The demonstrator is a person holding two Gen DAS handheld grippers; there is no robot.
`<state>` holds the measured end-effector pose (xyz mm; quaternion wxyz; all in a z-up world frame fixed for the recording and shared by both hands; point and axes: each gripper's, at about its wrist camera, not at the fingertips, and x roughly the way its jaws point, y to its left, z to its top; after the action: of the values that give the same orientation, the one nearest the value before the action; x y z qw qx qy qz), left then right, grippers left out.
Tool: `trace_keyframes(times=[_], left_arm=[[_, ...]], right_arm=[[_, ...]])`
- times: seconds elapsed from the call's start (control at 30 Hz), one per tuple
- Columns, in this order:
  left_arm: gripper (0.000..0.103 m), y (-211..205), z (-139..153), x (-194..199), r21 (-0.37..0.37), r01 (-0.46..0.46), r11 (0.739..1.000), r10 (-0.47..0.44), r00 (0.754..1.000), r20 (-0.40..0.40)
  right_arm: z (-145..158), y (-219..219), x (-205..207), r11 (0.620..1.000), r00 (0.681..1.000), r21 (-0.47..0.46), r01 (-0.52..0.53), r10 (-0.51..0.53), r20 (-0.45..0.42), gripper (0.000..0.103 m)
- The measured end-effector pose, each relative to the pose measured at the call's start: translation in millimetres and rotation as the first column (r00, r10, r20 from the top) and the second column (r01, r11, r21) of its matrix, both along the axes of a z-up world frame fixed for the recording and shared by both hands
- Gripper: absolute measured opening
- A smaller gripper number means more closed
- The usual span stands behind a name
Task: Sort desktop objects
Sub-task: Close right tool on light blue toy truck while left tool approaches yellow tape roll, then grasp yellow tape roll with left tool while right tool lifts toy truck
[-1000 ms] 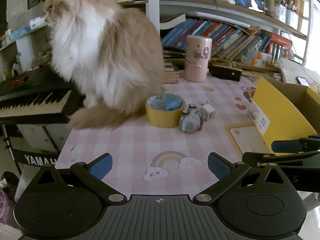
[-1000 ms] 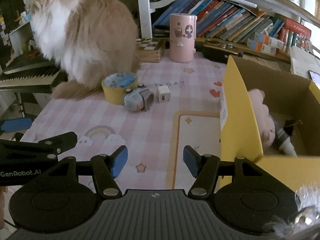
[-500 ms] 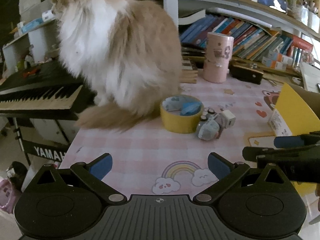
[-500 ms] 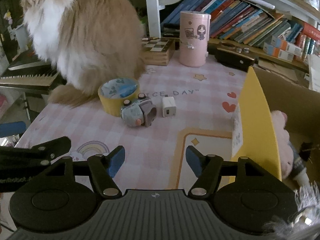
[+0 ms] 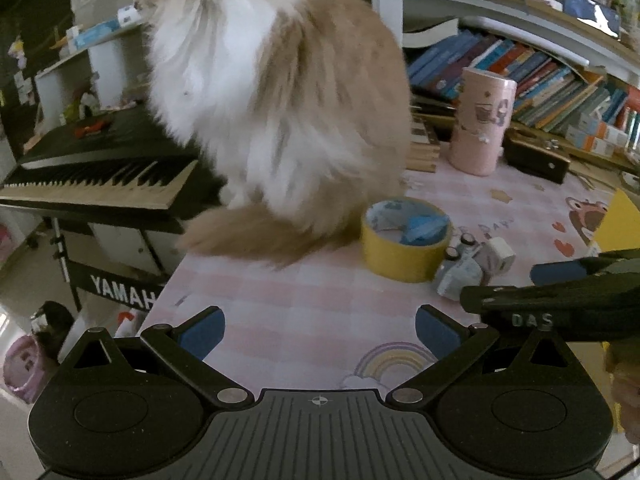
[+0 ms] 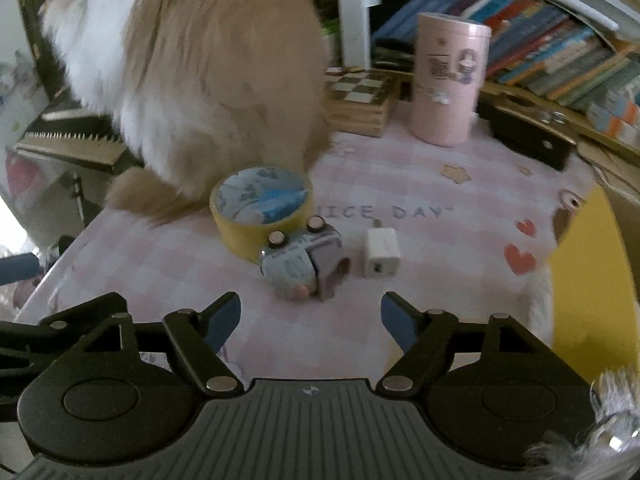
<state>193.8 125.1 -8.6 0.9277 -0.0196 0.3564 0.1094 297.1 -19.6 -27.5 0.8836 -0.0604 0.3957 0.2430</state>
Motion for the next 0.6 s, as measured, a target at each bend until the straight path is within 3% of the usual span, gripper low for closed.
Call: trace_keyframes(times=[0.37, 0.43, 0.6], left_arm=[[0.103, 4.8, -0.3, 12.4, 0.016, -0.016, 1.0, 0.016, 1.0, -0.021], [0.103, 4.1, -0.9, 14.6, 0.018, -0.01, 1.0, 0.011, 1.0, -0.024], [0.103, 2.0, -1.9, 23.3, 0.013, 0.011, 1.0, -0.01, 1.0, -0.026]], right_arm=[[-21.6, 20.3, 41.6, 0.998, 0.999, -0.025, -0.052, 0.051, -0.012, 0.074], [-25.5, 21.6, 46.2, 0.998, 0.998, -0.022, -0.057, 0.057, -0.012, 0.065], [-18.5, 13.3, 43.5, 0.999, 0.999, -0.005, -0.054, 0.054, 0.002, 0.064]])
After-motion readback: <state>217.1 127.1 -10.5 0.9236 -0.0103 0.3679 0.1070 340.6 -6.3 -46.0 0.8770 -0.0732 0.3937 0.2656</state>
